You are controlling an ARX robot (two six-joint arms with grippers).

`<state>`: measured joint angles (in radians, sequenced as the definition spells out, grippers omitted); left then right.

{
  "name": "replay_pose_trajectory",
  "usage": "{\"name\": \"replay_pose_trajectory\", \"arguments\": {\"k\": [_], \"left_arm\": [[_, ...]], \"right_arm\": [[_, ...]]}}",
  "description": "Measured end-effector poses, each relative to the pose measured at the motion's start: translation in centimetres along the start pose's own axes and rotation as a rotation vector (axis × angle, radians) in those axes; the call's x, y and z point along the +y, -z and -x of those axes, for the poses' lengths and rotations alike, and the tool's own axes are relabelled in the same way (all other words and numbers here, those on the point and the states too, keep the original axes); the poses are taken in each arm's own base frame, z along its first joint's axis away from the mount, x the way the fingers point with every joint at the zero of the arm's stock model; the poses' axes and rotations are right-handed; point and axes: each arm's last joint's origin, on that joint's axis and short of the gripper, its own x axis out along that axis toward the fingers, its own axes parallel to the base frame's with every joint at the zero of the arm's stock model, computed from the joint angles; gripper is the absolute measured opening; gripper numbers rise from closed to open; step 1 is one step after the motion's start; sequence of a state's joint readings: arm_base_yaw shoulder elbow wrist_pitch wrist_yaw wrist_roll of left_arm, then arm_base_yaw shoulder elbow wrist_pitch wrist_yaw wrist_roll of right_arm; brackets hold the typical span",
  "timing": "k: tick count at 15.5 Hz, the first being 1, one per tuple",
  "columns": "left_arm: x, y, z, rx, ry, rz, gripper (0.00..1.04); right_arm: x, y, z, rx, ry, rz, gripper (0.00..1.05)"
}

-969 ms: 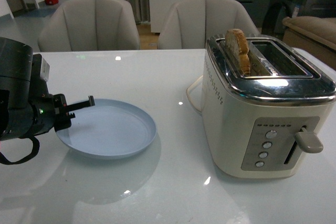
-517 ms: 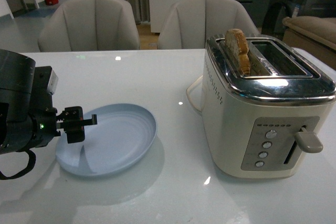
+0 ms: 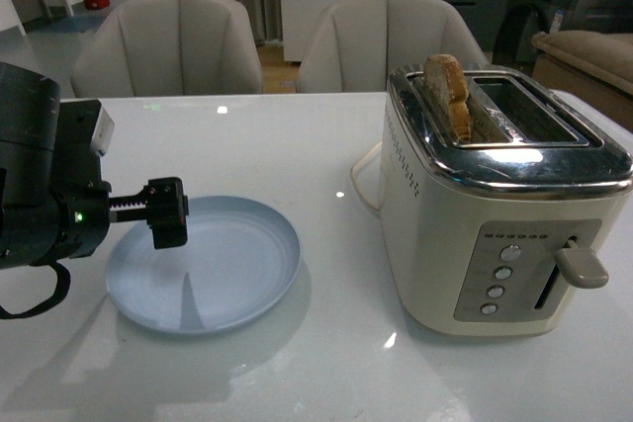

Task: Left arm holds plate, right arm toasts bread

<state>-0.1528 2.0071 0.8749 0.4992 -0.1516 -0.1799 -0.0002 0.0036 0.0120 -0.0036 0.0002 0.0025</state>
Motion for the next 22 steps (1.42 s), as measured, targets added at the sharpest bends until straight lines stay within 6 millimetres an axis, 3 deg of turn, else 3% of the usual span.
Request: {"name": "replay_pose_trajectory", "arguments": {"k": [3, 6, 9, 13, 15, 17, 22], "left_arm": [[-0.5, -2.8, 1.9, -0.121, 0.038, 0.011, 0.98], [-1.5, -4.0, 3.5, -0.165, 0.084, -0.022, 0.98], [-2.1, -6.8, 7.6, -0.262, 0.223, -0.045, 0.98], [0.1, -10.2, 12.4, -0.426, 0.225, -0.016, 0.98], [-0.1, -10.1, 12.8, -0.486, 0.207, -0.032, 0.95], [1.7, -6.4, 14.4, -0.611, 0.071, -0.049, 0.66], [4.1, -0.5, 17.8, -0.609, 0.063, -0.063, 0.05]], "right_arm": [[0.0, 0.0, 0.0, 0.0, 0.0, 0.0, 0.98], [0.0, 0.0, 0.0, 0.0, 0.0, 0.0, 0.98], [0.0, 0.0, 0.0, 0.0, 0.0, 0.0, 0.98], [0.0, 0.0, 0.0, 0.0, 0.0, 0.0, 0.98], [0.0, 0.0, 0.0, 0.0, 0.0, 0.0, 0.98], [0.0, 0.0, 0.0, 0.0, 0.0, 0.0, 0.98], [0.0, 0.0, 0.0, 0.0, 0.0, 0.0, 0.98]]}}
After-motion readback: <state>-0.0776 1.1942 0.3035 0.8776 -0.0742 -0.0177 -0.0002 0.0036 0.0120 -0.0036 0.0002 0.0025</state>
